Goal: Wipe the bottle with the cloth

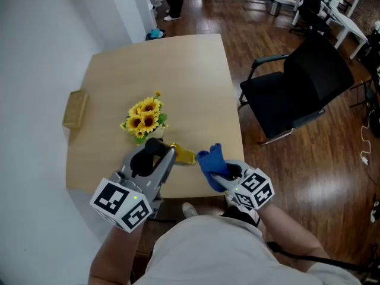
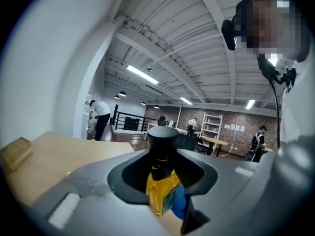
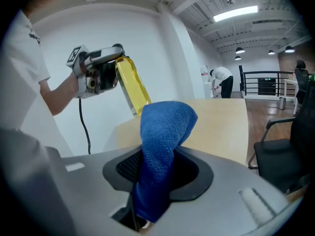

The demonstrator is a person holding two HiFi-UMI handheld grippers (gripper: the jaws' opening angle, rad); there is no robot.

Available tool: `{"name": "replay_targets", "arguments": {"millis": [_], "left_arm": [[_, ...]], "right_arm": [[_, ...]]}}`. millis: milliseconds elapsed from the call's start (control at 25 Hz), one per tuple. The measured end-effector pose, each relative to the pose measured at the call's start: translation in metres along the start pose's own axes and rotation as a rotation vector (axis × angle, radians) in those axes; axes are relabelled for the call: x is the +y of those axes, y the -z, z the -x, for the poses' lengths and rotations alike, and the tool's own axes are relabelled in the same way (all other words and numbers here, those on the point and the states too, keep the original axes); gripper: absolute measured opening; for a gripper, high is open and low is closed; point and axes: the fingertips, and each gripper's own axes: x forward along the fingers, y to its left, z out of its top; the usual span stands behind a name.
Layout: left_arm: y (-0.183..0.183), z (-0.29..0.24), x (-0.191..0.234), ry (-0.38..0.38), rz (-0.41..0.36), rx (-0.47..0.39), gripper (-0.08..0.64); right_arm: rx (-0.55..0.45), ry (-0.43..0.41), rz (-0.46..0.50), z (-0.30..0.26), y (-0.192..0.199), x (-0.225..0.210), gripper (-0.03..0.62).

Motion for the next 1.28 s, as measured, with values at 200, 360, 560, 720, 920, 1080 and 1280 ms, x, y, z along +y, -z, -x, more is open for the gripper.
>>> {"name": "replay_targets", "arguments": {"millis": [200, 360, 560, 720, 920, 1080, 1280], "left_arm": [[0.021, -0.025, 0.022, -0.091, -0.024, 0.03, 0.152], [0.051, -0.049, 0.045, -0.196, -0.046, 0.062, 0.152], [0.098, -0.078, 0.075, -0.307, -0.053, 0.095, 0.152], [0.133, -0.099, 0.093, -0.381, -0.065, 0.127, 0.152], [0.167, -0.114, 0.11, -0.455, -0.074, 0.164, 0.152], [0.175, -0.117, 0.118, -0.502, -0.085, 0.137, 0.152], [0.178, -0.116, 0.123, -0.546, -0.08, 0.131, 0.161]], "right_arm": [[0.008, 0.012, 0.037, 0.028, 0.002, -0.015, 0.147], [-0.018, -0.006, 0.07, 0.059, -0.013, -0.024, 0.147], [-0.033, -0.017, 0.101, 0.089, -0.028, -0.039, 0.147], [-0.022, -0.008, 0.099, 0.104, -0.033, -0.062, 0.147], [0.015, -0.014, 0.107, 0.117, -0.032, -0.081, 0.147], [0.031, -0.022, 0.117, 0.123, -0.031, -0.092, 0.147], [0.036, -0.057, 0.124, 0.123, -0.029, -0.097, 0.147]]}}
